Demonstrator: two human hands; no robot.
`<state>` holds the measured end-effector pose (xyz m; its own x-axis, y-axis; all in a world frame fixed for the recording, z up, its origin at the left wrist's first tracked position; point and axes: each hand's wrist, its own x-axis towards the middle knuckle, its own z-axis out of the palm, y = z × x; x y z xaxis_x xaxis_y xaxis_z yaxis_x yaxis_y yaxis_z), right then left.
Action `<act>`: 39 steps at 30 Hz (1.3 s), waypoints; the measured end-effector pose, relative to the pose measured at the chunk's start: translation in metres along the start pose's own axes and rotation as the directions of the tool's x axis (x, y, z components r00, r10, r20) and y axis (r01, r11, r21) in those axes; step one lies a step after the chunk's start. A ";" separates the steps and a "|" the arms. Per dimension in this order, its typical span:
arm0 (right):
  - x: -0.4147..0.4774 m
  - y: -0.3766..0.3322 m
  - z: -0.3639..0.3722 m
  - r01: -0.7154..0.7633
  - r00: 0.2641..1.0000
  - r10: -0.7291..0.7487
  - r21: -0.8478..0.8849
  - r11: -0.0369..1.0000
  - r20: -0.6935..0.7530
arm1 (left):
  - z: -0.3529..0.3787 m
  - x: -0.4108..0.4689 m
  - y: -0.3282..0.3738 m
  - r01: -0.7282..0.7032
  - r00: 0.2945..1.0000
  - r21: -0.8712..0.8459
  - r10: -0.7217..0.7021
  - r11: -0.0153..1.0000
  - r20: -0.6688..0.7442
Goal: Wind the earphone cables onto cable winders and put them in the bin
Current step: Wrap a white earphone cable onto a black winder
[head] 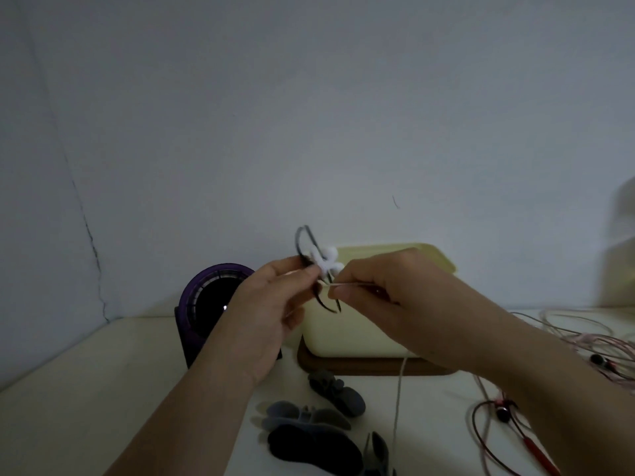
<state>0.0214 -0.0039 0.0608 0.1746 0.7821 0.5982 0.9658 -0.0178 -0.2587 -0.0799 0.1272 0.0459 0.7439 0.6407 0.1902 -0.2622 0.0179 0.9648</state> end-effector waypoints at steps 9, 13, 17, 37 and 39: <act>-0.002 0.014 -0.029 -0.018 0.989 0.035 0.119 0.993 -0.142 | 0.003 -0.005 -0.003 -0.213 0.971 0.394 0.147 0.894 0.190; -0.001 0.022 -0.029 -0.022 0.982 0.061 0.210 0.978 -0.182 | 0.007 -0.009 -0.002 -0.248 0.949 0.400 0.138 0.882 0.285; -0.001 0.030 -0.030 0.002 0.974 0.073 0.326 0.945 -0.216 | 0.003 -0.010 0.002 -0.270 0.935 0.378 0.148 0.885 0.321; 0.003 0.007 0.006 -0.129 0.989 0.105 0.267 0.955 0.102 | -0.007 -0.004 0.014 -0.062 0.998 -0.206 0.067 0.977 0.019; 0.002 0.005 0.001 -0.125 0.988 0.107 0.176 0.976 0.109 | -0.007 -0.003 0.012 -0.072 0.997 -0.142 0.074 0.987 0.013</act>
<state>0.0265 -0.0015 0.0600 0.2555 0.8387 0.4809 0.8873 -0.0058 -0.4612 -0.0897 0.1307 0.0556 0.7304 0.6300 0.2639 -0.3994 0.0805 0.9132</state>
